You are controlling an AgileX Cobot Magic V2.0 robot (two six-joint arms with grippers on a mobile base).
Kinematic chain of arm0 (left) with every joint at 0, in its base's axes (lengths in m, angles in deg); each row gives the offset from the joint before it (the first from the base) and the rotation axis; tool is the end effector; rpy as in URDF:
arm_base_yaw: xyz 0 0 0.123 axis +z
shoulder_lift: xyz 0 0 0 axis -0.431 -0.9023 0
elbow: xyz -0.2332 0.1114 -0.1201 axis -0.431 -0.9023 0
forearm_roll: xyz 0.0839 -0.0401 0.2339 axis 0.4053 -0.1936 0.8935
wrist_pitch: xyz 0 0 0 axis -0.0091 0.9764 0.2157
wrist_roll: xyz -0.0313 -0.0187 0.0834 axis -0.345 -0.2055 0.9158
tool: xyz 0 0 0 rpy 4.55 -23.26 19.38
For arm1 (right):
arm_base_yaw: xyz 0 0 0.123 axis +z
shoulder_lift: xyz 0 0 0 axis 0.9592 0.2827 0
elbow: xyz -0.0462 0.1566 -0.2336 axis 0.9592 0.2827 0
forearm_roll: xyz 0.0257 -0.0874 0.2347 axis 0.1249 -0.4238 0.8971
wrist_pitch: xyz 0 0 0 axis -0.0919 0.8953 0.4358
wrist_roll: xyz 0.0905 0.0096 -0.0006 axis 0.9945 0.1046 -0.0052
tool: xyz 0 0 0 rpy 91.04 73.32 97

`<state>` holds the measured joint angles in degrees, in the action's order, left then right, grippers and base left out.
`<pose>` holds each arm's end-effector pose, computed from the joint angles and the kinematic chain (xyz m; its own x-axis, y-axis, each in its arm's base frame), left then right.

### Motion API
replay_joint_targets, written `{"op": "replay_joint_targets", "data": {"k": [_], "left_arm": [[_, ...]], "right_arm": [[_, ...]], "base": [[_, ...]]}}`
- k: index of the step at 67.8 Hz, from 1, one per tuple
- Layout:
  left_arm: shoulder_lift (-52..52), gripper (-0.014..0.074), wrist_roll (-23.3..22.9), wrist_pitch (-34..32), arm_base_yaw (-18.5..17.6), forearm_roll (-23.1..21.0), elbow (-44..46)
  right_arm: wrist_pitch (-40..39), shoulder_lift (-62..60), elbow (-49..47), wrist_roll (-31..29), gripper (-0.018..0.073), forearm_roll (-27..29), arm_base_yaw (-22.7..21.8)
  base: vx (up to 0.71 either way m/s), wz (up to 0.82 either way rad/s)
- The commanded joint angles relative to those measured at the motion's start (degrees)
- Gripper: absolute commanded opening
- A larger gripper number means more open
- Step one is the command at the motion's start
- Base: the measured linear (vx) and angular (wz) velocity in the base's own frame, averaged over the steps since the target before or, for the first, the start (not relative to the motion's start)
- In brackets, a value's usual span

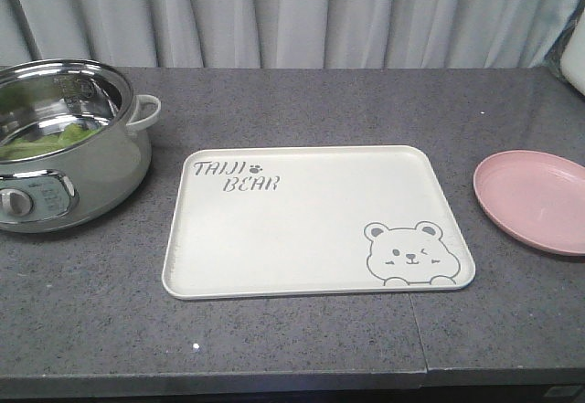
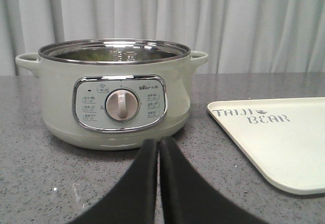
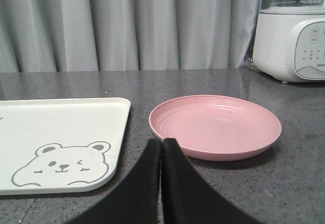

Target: Transfer vegetables to tray and serve

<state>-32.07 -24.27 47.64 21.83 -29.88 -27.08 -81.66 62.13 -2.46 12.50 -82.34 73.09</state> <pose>0.0566 -0.0038 0.1994 0.0068 -0.0603 -0.9982 0.0663 0.9960 -0.0597 0.0568 -0.0008 0.1980 0.0018 0.0263 -0.9997 0.0108 0.9996 0.0264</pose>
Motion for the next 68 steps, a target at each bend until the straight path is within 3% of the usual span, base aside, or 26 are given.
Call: {"op": "replay_joint_targets", "data": {"k": [1,68], "left_arm": [[0.8,-0.0006,-0.5,-4.2,0.0,-0.1,-1.5],[0.8,-0.0006,-0.5,-4.2,0.0,-0.1,-1.5]], "right_arm": [[-4.5,-0.5,0.9,-0.4,-0.0006,-0.5,-0.2],[-4.5,-0.5,0.9,-0.4,-0.0006,-0.5,-0.2]], "base": [[0.02,-0.01],[0.0,0.0]]}}
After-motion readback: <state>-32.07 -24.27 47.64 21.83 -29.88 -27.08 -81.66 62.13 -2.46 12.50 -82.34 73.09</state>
